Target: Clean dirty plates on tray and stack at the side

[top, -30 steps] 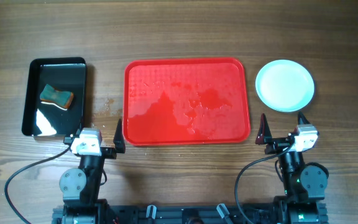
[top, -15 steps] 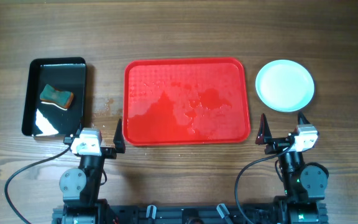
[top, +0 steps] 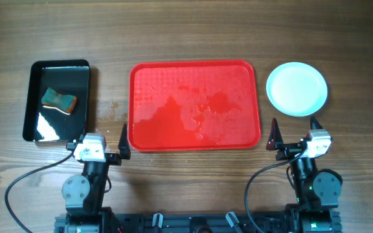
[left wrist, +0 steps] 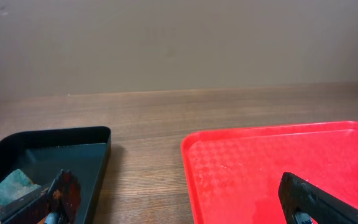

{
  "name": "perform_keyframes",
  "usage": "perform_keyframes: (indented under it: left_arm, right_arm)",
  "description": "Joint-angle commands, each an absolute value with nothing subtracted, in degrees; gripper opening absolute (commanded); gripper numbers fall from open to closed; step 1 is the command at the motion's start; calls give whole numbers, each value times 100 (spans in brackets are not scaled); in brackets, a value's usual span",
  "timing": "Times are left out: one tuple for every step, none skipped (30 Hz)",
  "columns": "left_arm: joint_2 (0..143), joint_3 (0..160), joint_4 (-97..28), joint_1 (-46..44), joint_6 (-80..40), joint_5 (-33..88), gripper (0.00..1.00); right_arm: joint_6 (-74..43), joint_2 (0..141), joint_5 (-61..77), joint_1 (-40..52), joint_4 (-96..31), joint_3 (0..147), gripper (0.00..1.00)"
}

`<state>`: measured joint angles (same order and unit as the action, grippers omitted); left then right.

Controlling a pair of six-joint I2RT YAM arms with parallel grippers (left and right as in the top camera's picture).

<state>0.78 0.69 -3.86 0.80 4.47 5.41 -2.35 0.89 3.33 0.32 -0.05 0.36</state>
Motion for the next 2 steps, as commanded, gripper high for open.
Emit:
perform_keyframes:
  left_arm:
    - [19,32,-408,64,558,504,100]
    - [19,32,-408,62,558,504,100]
  right_arm:
    - [-314,21,296,8,1,30,100]
    - [-316,21,294,8,1,30,100]
